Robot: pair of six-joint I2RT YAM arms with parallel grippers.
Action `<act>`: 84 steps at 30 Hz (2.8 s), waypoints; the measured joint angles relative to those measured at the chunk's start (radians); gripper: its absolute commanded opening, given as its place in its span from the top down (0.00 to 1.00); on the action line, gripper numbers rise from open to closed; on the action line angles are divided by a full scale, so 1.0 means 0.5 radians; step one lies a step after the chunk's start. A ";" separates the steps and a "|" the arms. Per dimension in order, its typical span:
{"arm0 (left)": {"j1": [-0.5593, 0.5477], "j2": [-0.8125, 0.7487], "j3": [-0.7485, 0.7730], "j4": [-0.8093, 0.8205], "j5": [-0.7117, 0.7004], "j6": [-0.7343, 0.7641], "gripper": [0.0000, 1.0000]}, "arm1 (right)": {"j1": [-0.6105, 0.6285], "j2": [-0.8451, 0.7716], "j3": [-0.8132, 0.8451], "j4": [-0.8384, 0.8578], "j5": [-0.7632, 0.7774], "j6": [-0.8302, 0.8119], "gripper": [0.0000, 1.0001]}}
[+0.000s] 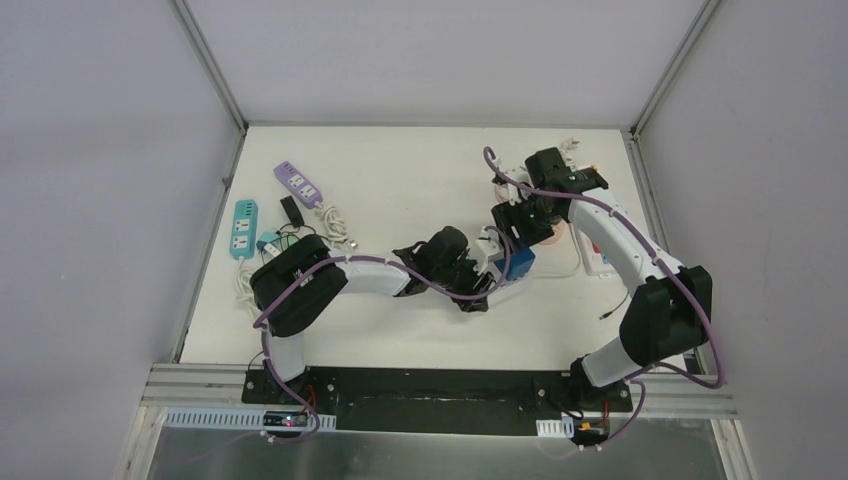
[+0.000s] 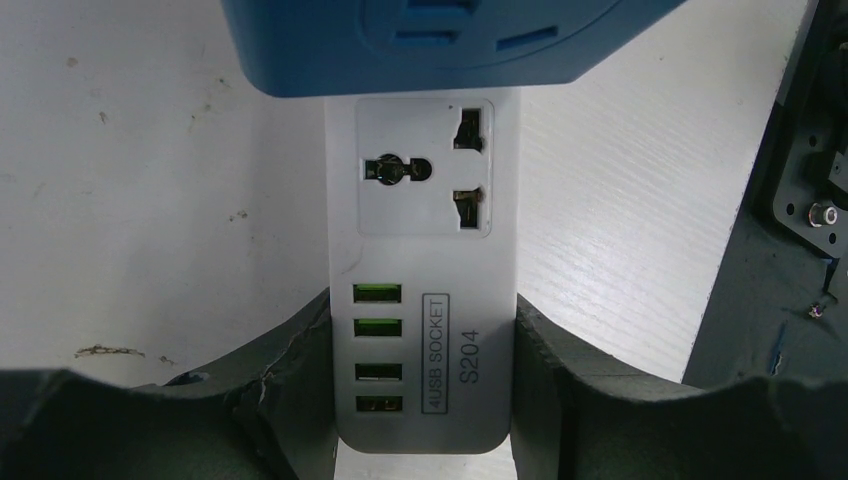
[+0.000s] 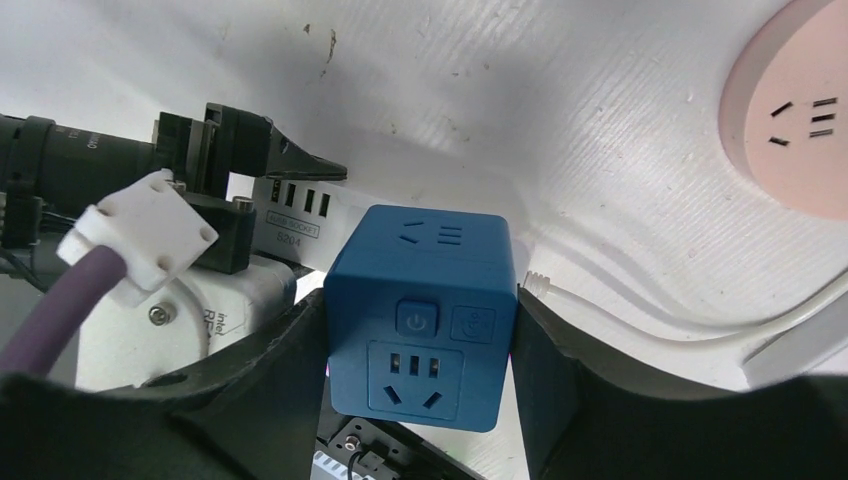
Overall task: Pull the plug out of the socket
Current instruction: Remove the plug from the socket, then place the plug at the center of the board.
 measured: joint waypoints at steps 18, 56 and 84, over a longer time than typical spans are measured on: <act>-0.026 -0.063 -0.055 0.114 -0.154 -0.005 0.19 | -0.307 -0.143 -0.206 0.035 -0.356 0.021 1.00; -0.025 -1.189 -0.723 0.687 -0.298 0.555 0.02 | -0.586 -0.146 -0.512 0.581 -1.427 0.623 1.00; -0.025 -0.639 -0.317 0.739 -0.201 0.735 0.12 | -0.510 -0.150 -0.555 0.716 -1.472 0.703 1.00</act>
